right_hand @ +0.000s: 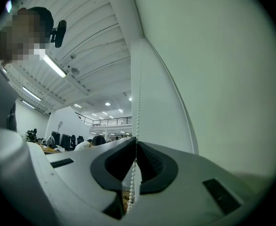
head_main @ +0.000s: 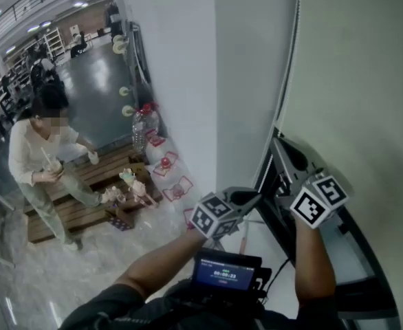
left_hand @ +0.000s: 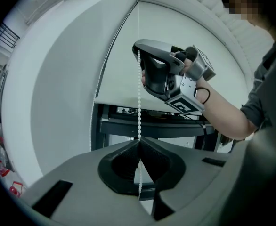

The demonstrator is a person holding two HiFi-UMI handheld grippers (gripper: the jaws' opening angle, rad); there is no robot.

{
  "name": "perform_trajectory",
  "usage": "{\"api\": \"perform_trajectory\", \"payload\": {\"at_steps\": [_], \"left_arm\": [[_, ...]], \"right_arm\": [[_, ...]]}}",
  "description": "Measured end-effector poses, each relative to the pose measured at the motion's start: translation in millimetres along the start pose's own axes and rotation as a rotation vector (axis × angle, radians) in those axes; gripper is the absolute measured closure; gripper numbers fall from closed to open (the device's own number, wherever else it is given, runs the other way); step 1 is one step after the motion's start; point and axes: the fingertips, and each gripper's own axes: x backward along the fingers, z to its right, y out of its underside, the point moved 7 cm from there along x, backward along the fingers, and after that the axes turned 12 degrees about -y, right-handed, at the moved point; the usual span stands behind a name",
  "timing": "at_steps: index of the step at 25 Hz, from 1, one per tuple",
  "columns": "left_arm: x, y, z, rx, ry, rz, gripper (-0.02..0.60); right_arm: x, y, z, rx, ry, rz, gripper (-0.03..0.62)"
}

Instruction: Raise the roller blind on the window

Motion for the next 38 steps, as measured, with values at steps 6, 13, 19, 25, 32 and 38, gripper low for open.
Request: {"api": "perform_trajectory", "payload": {"at_steps": [6, 13, 19, 25, 32, 38], "left_arm": [[-2.0, 25.7, -2.4, -0.003, 0.000, -0.050, 0.581], [-2.3, 35.7, 6.1, 0.062, 0.033, -0.070, 0.581], [1.8, 32.5, 6.1, 0.045, 0.009, -0.072, 0.577], [26.0, -3.0, -18.8, 0.012, -0.035, -0.014, 0.461], [68.0, -88.8, -30.2, -0.001, 0.005, 0.133, 0.448], [75.2, -148.6, -24.9, -0.020, 0.022, 0.257, 0.425]], "right_arm": [[4.5, 24.2, -3.5, -0.031, 0.010, -0.035, 0.585], [13.4, 30.9, -2.9, -0.044, 0.020, -0.050, 0.585], [13.6, 32.6, 0.1, -0.046, 0.020, -0.050, 0.586], [12.8, 31.7, 3.0, -0.045, 0.019, -0.049, 0.585], [13.9, 34.1, 3.0, -0.047, 0.019, -0.044, 0.586], [18.1, 31.7, 1.3, -0.046, 0.015, -0.043, 0.586]]}}
